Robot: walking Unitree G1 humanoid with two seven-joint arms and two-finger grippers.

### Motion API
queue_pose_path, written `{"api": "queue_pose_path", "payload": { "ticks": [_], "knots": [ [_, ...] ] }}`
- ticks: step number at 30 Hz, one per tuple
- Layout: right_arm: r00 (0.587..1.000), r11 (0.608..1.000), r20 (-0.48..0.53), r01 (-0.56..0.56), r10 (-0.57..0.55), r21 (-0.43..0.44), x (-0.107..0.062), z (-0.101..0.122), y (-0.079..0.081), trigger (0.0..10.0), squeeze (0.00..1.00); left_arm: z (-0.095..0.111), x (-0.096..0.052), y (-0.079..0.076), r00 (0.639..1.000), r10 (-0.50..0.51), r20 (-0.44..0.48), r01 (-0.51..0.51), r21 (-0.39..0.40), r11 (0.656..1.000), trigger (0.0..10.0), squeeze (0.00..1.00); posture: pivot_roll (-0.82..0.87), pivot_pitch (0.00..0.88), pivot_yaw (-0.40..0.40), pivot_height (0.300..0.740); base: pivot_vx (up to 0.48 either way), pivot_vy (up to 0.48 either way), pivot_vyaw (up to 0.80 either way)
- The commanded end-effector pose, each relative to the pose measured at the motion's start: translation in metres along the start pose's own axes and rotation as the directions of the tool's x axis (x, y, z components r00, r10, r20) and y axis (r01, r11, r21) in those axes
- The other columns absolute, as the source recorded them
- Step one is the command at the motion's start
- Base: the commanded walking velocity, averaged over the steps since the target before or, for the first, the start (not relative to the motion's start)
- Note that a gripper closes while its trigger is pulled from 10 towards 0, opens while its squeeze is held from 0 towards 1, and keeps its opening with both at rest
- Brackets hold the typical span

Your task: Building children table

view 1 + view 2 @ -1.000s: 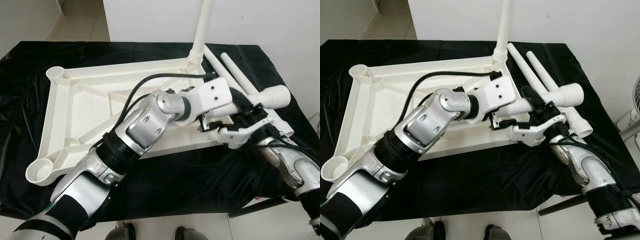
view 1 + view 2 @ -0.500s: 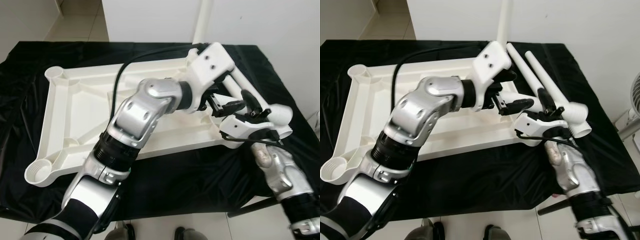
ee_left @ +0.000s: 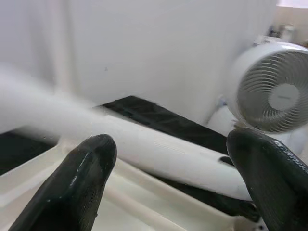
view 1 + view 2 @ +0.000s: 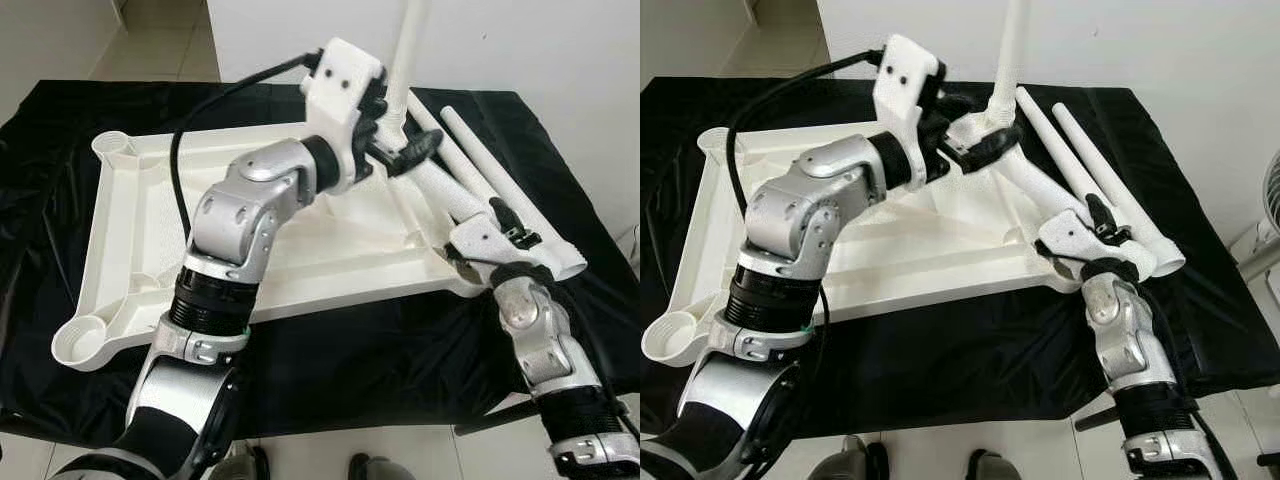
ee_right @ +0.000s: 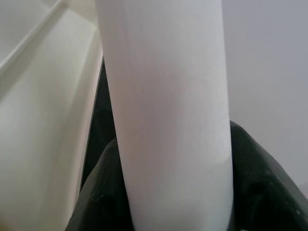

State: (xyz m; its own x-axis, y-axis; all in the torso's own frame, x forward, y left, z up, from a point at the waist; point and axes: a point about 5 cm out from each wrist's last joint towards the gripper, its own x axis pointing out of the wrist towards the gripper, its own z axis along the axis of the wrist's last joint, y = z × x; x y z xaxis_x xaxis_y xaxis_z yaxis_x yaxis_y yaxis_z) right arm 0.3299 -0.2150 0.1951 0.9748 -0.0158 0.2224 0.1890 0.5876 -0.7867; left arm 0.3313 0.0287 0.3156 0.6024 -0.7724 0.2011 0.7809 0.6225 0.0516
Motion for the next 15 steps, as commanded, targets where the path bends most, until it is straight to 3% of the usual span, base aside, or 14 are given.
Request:
{"api": "queue_pose_path", "payload": {
  "ticks": [1,2,11,15],
  "knots": [
    [0.999,0.998,0.004,0.036,-0.036,0.047,0.002,0.004,-0.01,10.0,0.0,-0.002,0.001,0.003,1.0,0.025,0.007,-0.024,-0.016,1.0,10.0,0.0,0.0,0.122,-0.028,0.74,0.0,0.0,0.0],
    [0.998,0.993,0.01,0.059,-0.061,0.101,0.005,0.01,-0.018,10.0,0.0,-0.006,0.001,0.007,0.999,0.043,0.008,-0.043,-0.051,0.998,10.0,0.0,0.0,0.121,-0.026,0.74,0.0,0.0,0.0],
    [0.986,0.96,0.073,0.124,-0.147,0.252,0.018,0.04,-0.053,10.0,0.0,-0.028,0.004,0.011,0.995,0.081,-0.056,-0.087,-0.115,0.99,10.0,0.0,-0.01,0.126,-0.019,0.74,0.0,0.0,0.0],
    [0.982,0.941,0.087,0.133,-0.168,0.311,0.02,0.048,-0.058,10.0,0.0,-0.035,0.004,0.013,0.992,0.1,-0.077,-0.109,-0.12,0.987,10.0,0.0,-0.01,0.124,-0.017,0.74,0.0,0.0,0.0]
  ]
}}
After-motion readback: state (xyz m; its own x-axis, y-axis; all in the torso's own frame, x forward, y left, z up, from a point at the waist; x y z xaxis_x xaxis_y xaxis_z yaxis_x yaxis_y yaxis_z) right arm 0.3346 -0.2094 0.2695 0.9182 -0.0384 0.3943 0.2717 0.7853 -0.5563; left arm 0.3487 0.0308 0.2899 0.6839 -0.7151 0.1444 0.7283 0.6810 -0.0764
